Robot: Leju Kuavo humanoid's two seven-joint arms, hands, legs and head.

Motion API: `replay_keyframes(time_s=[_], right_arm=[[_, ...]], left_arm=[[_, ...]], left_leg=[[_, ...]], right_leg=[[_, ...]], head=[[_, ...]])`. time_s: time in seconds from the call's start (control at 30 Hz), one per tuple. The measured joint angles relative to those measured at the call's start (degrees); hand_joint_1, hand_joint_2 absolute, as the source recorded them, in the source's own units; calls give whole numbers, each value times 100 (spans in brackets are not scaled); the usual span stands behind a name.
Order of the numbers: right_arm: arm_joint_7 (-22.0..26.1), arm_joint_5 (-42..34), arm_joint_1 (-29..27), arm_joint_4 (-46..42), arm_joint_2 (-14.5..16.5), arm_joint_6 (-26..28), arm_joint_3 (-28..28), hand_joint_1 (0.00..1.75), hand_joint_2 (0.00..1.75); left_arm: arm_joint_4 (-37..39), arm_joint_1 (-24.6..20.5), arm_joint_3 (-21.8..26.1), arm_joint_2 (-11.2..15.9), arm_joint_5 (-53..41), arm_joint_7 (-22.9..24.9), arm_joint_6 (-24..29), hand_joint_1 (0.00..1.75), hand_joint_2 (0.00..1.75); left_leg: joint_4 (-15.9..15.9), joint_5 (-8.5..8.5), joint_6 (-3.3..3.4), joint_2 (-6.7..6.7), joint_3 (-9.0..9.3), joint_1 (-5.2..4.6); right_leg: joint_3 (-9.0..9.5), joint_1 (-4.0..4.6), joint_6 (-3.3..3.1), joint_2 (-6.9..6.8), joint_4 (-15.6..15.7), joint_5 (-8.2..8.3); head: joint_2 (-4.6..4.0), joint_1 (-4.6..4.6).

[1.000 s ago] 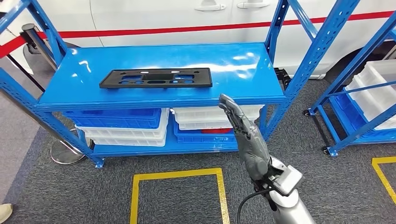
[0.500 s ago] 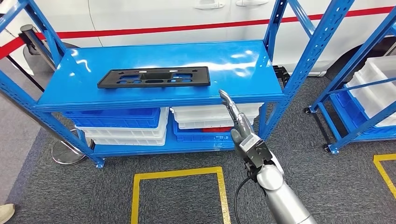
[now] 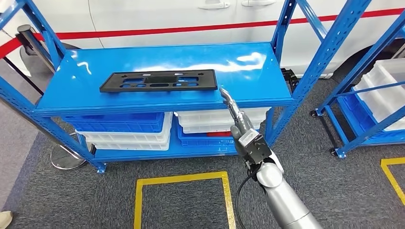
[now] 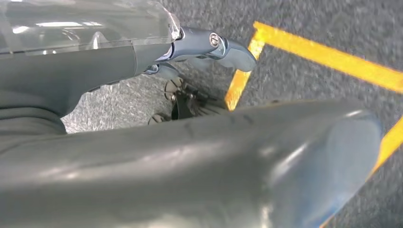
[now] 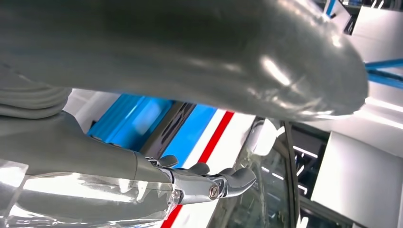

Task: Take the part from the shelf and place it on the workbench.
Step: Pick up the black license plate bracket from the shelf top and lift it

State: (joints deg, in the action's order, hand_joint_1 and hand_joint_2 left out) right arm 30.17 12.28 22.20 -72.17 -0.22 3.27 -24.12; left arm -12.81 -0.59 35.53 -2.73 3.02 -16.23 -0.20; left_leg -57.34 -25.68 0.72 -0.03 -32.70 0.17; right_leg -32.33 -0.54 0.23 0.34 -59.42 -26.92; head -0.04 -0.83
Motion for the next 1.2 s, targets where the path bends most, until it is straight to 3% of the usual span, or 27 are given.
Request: replay_keyframes(time_s=[0.07, 0.17, 0.2, 0.23, 0.33, 0.37, 0.4, 0.47, 0.53, 0.6, 0.67, 0.73, 0.77, 0.8, 0.9, 0.93, 1.03, 1.1, 1.13, 1.2], right_arm=[[-2, -20, 47, 8, 9, -43, 2, 0, 0], [15, -34, 37, 20, 13, -54, 11, 0, 0], [28, -35, 11, 31, 11, -54, 17, 0, 0], [43, -35, -10, 41, 10, -54, 22, 0, 0], [101, -37, -29, 58, 7, -50, 46, 0, 0], [113, -36, -31, 63, 7, -49, 55, 0, 0], [118, -35, -36, 67, 7, -47, 64, 0, 0], [121, -32, -43, 72, 7, -47, 83, 0, 0], [127, -21, -45, 61, 8, -47, 99, 0, 0], [135, 0, -46, 52, 9, -48, 108, 0, 0], [140, 17, -55, 56, 9, -50, 113, 0, 0], [148, 25, -69, 58, 9, -57, 116, 0, 0], [163, 28, -73, 58, 10, -71, 119, 0, 0], [187, 30, -74, 58, 13, -96, 120, 0, 0], [268, 30, -92, 54, 25, -208, 120, 0, 0], [292, 24, -108, 39, 27, -238, 119, 0, 0], [392, -26, -153, -109, 32, -343, 117, 0, 0], [439, -56, -186, -206, 31, -399, 117, 0, 0], [449, -64, -215, -234, 31, -417, 117, 0, 0], [459, -72, -290, -274, 25, -437, 116, 0, 0]], left_arm=[[0, -2, 8, -4, -7, 22, -4, 0, 0], [0, -5, 13, -7, -21, 37, -15, 0, 0], [0, -5, 14, -7, -24, 37, -15, 0, 0], [0, 0, 16, -8, -29, 37, -15, 0, 0], [2, 19, 20, -20, -62, 37, -13, 0, 0], [4, 14, 22, -25, -73, 35, -10, 0, 0], [7, 3, 23, -28, -81, 34, -6, 0, 0], [9, -16, 28, -30, -106, 31, 1, 0, 0], [9, -26, 33, -26, -131, 29, 5, 0, 0], [10, -37, 39, -26, -154, 28, 8, 0, 0], [11, -32, 44, -30, -175, 29, 9, 0, 0], [13, -9, 48, -31, -184, 30, 9, 0, 0], [13, 3, 50, -31, -189, 30, 10, 0, 0], [14, 12, 53, -31, -199, 30, 10, 0, 0], [18, 27, 80, -26, -242, 29, 13, 0, 0], [20, 29, 90, -25, -254, 28, 13, 0, 0], [22, 21, 105, -26, -299, 22, 11, 0, 0], [22, 12, 109, -26, -320, 13, 12, 0, 0], [22, 7, 110, -25, -330, 7, 12, 0, 0], [22, 5, 112, -25, -355, -5, 13, 0, 0]], left_leg=[[34, -28, 74, -2, 98, 12], [39, -103, 129, -1, 189, 4], [37, -140, 129, -6, 230, 2], [36, -184, 120, -11, 285, 2], [28, -362, 58, -15, 518, -3], [24, -422, 27, -14, 569, -9], [33, -473, -8, -12, 595, -14], [25, -507, -82, -9, 638, -23], [-207, -467, -138, -6, 584, -13], [-840, -491, -181, -7, 221, 5], [-1509, -770, -215, -7, -284, 13], [-1655, -1074, -222, -7, -604, 14], [-1486, -1063, -208, -7, -656, 13], [-1177, -860, -179, -9, -651, 9], [-258, 241, -55, -18, -584, -44], [-137, 413, -20, -20, -561, -66], [-31, 368, 78, -18, -363, -75], [16, 306, 139, -16, -216, -55], [23, 259, 160, -20, -166, -54], [22, 154, 161, -34, -59, -51]], right_leg=[[-178, -10, 45, -5, -353, -137], [-843, -22, 92, -7, -1365, -472], [-1016, -23, 97, -7, -1542, -469], [-1094, -22, 96, -8, -1524, -367], [-827, -5, 37, -22, -540, 316], [-726, 10, 4, -29, -243, 442], [-675, 26, -31, -31, -78, 496], [-622, 36, -108, -16, 5, 437], [-514, 18, -184, -1, 43, 385], [-372, 11, -236, 0, 75, 298], [-228, 18, -256, 0, 86, 176], [-46, 26, -259, 17, 88, 32], [60, 33, -258, 27, 89, -46], [168, 42, -254, 36, 92, -127], [381, 58, -206, 59, 102, -335], [423, 55, -174, 67, 90, -373], [407, 36, -69, 60, -188, -322], [82, 23, -19, 44, -761, -317], [-146, 15, 1, 38, -1080, -419], [-575, -14, 36, 32, -1495, -801]], head=[[0, 8], [0, 10], [0, 10], [0, 11], [0, 13], [0, 13], [0, 10], [0, 5], [0, 2], [0, -3], [0, -5], [0, -5], [0, -5], [0, -5], [0, 1], [0, 0], [0, -2], [0, 3], [0, 6], [0, 7]])
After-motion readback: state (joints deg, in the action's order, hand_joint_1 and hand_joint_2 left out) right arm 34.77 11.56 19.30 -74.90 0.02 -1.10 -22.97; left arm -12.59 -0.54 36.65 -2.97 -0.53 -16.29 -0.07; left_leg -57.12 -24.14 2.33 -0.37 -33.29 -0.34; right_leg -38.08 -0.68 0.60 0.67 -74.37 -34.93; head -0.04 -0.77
